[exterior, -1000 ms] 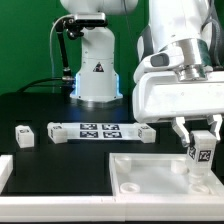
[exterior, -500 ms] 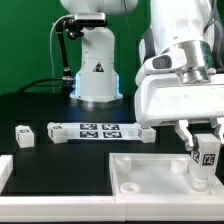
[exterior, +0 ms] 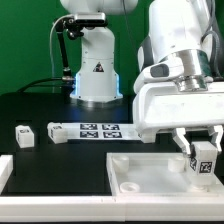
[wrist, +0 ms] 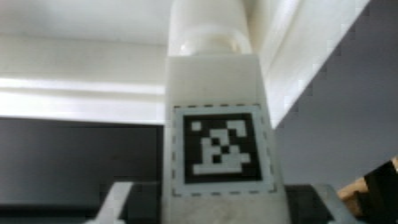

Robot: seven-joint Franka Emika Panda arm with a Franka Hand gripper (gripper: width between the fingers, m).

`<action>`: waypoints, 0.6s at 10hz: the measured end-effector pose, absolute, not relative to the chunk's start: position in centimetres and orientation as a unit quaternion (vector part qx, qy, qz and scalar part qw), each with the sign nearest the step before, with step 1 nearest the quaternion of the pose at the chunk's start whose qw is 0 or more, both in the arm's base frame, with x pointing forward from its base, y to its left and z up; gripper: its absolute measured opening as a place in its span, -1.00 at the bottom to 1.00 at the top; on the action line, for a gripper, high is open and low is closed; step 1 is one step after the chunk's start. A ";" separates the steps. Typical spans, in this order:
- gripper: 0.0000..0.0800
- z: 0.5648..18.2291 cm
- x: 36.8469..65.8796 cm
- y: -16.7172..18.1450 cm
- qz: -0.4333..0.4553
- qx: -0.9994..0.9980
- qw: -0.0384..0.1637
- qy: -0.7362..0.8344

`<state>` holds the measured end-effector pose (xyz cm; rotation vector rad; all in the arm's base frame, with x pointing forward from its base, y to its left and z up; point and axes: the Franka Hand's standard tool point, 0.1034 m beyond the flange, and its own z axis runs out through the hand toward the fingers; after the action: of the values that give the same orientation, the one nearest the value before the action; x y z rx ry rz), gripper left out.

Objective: Assemble square table

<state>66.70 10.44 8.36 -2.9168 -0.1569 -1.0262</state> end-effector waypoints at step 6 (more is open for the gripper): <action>0.18 8.2 66.7 10.4 -0.327 -0.943 0.023 -0.051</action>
Offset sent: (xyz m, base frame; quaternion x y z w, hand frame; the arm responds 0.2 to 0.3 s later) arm 0.0000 0.0000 0.0000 0.0000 0.0000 0.0000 1.0000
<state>66.66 10.44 8.24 -2.9203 -0.1572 -1.0133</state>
